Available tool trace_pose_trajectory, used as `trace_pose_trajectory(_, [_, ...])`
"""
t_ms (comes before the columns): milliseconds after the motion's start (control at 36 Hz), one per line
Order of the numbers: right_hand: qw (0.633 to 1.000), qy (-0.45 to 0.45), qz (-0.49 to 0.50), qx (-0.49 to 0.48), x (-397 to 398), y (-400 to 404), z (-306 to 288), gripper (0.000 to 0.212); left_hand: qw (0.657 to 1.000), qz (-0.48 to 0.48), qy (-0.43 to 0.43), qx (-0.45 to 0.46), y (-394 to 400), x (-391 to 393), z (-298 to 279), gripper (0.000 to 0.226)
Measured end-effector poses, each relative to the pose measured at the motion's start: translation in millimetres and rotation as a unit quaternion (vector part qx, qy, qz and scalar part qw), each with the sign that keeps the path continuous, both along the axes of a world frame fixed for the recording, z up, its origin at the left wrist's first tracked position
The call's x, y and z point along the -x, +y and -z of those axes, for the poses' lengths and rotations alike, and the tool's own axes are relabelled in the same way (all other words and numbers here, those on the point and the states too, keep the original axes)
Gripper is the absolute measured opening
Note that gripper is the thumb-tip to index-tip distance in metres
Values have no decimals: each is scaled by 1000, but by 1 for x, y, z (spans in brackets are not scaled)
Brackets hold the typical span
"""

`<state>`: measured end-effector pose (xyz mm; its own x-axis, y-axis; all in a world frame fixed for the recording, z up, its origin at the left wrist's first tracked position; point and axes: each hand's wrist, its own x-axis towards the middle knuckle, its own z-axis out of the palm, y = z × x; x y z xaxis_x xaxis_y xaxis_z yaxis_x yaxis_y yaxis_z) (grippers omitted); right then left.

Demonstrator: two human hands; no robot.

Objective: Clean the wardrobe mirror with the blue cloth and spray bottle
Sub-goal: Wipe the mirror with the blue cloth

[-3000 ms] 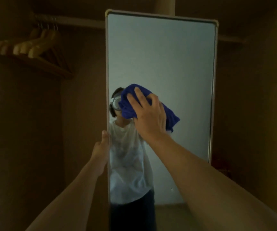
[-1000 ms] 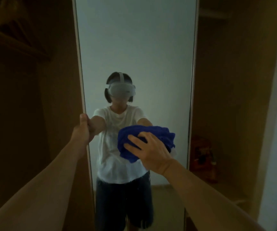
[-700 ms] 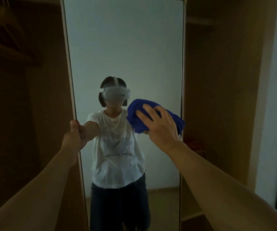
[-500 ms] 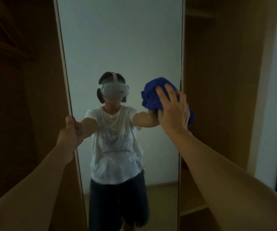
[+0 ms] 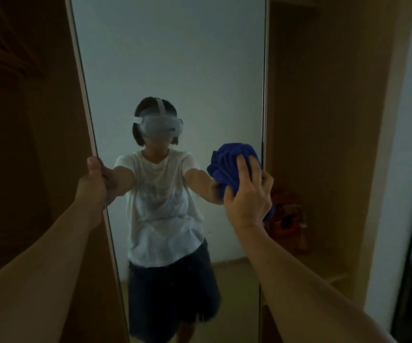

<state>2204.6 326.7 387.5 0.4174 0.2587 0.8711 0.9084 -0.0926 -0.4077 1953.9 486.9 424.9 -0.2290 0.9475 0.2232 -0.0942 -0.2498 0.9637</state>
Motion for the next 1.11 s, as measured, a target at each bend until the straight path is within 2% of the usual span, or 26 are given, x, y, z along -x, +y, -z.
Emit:
trace_pose_trajectory(111, [999, -23, -22, 13, 19, -6, 10, 51, 1000, 21, 0, 9, -1, 1, -4, 72])
trace_pose_trajectory(194, [998, -51, -31, 30, 25, -8, 12, 53, 999, 36, -6, 26, -7, 2, -8, 71])
trace_pose_trajectory(306, [993, -90, -32, 68, 22, -6, 10, 64, 993, 117, -18, -11, -24, 5, -4, 70])
trace_pose_trajectory(361, [992, -103, -28, 64, 25, -4, 9, 65, 986, 162, -14, -26, -33, 8, 2, 72])
trace_pose_trajectory(444, [990, -133, -29, 40, 41, 1, 15, 67, 981, 190, -18, -37, -44, 7, 9, 63])
trace_pose_trajectory(556, [984, -167, -57, 12, 68, 11, 35, 70, 982, 188, -7, 15, -54, 9, 27, 81])
trace_pose_trajectory(639, [979, -192, -69, -8, 84, 20, 52, 78, 971, 232, 9, 50, -68, 14, 55, 76])
trace_pose_trajectory(694, [978, -197, -70, -22, 91, 25, 61, 79, 970, 236, 1, 56, -73, 16, 72, 69])
trace_pose_trajectory(806, [976, -204, -69, -27, 101, 29, 75, 61, 980, 191, 3, 45, -68, 13, 86, 57])
trace_pose_trajectory(944, [949, -300, -93, 34, 104, 24, 102, 58, 988, 138, 46, 52, -68, 9, 86, 67])
trace_pose_trajectory(1000, [943, -312, -98, 57, 104, 21, 105, 58, 987, 134, 70, 56, -68, 10, 83, 69])
trace_pose_trajectory(1056, [940, -320, -102, 61, 102, 18, 101, 58, 984, 155, 70, 48, -69, 13, 83, 73])
trace_pose_trajectory(1111, [940, -321, -106, 51, 100, 15, 88, 57, 973, 221, 62, 33, -73, 18, 89, 79])
